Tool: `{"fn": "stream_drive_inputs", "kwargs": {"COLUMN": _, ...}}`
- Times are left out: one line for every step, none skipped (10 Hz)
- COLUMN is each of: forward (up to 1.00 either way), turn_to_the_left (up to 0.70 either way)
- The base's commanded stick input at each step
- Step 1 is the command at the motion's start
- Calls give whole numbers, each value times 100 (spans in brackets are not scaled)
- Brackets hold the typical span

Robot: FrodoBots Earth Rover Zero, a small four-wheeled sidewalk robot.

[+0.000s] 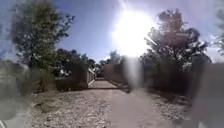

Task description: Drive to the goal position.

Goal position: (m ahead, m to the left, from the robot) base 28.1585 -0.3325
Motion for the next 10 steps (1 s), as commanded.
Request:
{"fn": "stream_drive_inputs", "kwargs": {"forward": 70, "turn_to_the_left": 1}}
{"fn": "stream_drive_inputs", "kwargs": {"forward": 70, "turn_to_the_left": 0}}
{"fn": "stream_drive_inputs", "kwargs": {"forward": 70, "turn_to_the_left": 0}}
{"fn": "stream_drive_inputs", "kwargs": {"forward": 70, "turn_to_the_left": 0}}
{"fn": "stream_drive_inputs", "kwargs": {"forward": 70, "turn_to_the_left": 0}}
{"fn": "stream_drive_inputs", "kwargs": {"forward": 70, "turn_to_the_left": 0}}
{"fn": "stream_drive_inputs", "kwargs": {"forward": 70, "turn_to_the_left": 0}}
{"fn": "stream_drive_inputs", "kwargs": {"forward": 70, "turn_to_the_left": 0}}
{"fn": "stream_drive_inputs", "kwargs": {"forward": 70, "turn_to_the_left": 0}}
{"fn": "stream_drive_inputs", "kwargs": {"forward": 70, "turn_to_the_left": 0}}
